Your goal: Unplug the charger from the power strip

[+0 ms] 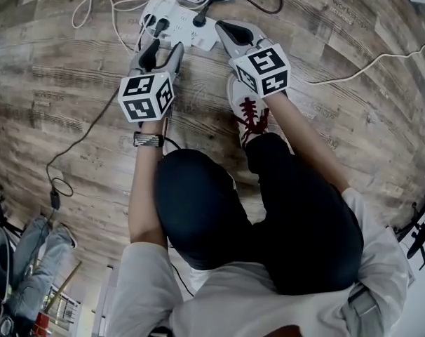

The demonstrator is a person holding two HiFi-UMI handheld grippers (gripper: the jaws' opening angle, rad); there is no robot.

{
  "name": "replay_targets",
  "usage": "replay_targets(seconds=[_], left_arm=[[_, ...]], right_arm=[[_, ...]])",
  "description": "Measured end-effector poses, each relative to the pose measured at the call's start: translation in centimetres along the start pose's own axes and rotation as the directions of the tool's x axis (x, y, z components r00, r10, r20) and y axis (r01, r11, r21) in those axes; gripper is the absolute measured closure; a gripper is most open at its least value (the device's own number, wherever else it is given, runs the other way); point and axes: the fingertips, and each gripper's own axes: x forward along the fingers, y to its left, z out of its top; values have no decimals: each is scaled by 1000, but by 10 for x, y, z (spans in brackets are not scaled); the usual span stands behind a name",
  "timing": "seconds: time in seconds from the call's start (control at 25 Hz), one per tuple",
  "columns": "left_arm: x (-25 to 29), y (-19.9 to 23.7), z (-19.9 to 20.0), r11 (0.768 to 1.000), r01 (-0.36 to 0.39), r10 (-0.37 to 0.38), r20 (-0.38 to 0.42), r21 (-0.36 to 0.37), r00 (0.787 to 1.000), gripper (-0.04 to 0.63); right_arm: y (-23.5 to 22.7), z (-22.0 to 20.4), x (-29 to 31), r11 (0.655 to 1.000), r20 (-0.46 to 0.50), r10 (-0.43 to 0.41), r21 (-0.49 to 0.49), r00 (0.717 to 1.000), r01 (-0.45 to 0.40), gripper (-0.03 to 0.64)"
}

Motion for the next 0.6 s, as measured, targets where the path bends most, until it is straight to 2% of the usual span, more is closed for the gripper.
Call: replay_targets(seconds=[0.16,0.32,0.48,0.6], left_arm=[[-10,-2,17,999,-24,23,56,33,998,442],[-11,-7,29,999,-20,16,88,43,996,476],[-24,-5,56,987,-63,44,133,147,990,565],[-41,-7,89,974,-100,62,187,204,980,590]], right_arm=[[0,12,-5,1000,10,-10,-29,1000,10,615],[-2,29,-8,999,35,-19,-35,999,20,615],[-6,61,-20,996,70,-27,-81,997,33,615],[-10,98,-36,993,115,-39,-104,993,51,615]])
